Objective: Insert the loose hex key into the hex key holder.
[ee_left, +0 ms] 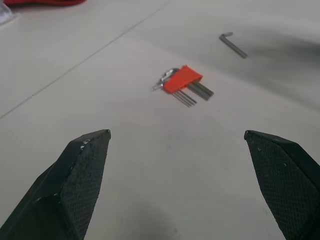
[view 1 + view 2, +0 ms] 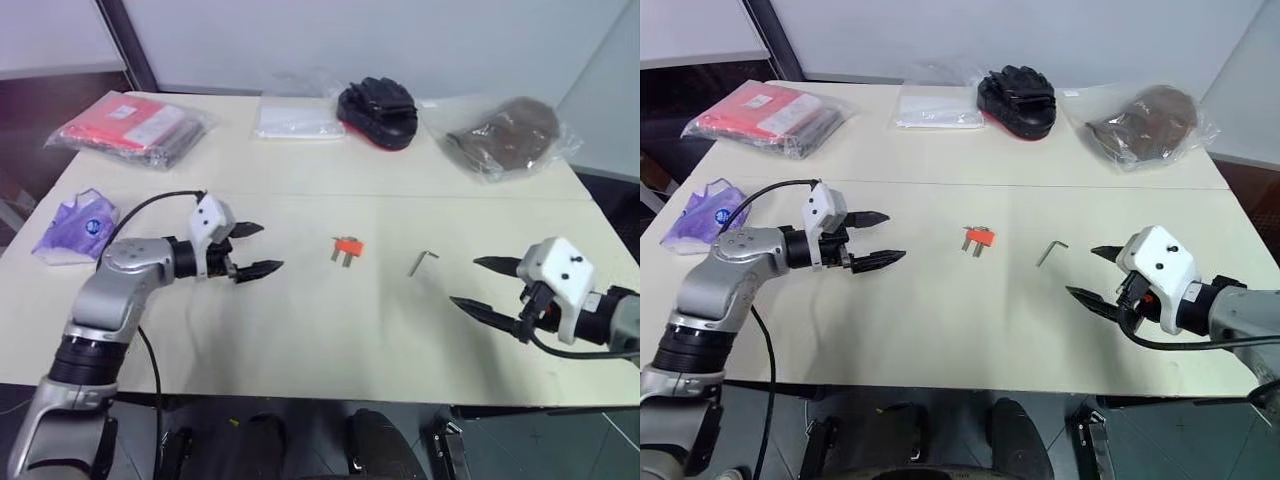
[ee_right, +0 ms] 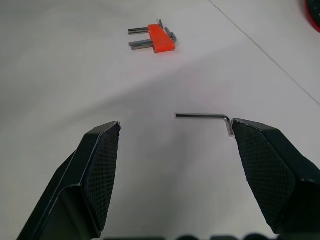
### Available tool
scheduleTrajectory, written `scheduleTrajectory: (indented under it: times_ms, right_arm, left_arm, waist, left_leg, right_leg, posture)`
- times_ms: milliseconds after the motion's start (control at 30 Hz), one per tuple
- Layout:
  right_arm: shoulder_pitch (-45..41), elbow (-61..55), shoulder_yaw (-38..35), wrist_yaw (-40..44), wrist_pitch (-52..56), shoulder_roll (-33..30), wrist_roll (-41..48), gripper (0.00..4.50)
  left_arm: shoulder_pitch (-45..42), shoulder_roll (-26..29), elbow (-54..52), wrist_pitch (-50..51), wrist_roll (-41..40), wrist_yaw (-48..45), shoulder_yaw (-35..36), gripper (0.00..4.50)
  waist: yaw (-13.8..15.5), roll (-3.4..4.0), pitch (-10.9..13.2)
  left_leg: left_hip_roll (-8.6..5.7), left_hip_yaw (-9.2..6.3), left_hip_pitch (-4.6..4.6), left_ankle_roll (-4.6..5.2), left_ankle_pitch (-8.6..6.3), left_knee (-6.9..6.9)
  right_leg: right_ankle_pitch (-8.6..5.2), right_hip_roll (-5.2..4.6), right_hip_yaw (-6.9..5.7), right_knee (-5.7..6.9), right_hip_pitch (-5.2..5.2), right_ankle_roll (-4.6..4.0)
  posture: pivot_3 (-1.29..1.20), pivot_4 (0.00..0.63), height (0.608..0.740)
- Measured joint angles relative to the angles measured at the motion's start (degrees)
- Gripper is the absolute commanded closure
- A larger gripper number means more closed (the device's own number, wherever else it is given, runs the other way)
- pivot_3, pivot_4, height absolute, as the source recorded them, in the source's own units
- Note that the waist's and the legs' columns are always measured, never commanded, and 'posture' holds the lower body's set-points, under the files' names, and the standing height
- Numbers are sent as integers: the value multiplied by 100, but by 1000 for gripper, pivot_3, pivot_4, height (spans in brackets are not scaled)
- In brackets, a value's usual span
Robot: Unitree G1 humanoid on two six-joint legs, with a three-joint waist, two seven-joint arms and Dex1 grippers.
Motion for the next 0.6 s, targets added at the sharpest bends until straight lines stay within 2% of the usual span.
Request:
scheduleTrajectory:
  times_ms: [600]
  right_arm:
    - [-207, 0, -21, -63, 128, -9, 50, 776]
  left_arm:
    - [-167, -170, -13, 346, -150, 105, 4, 14]
  waist:
    - [-3, -1, 0]
  left_leg:
    - [1, -1, -12, 0, 0, 3]
  right_leg:
    - [0, 0, -1, 1, -9, 1]
  posture:
    - [0, 150, 740]
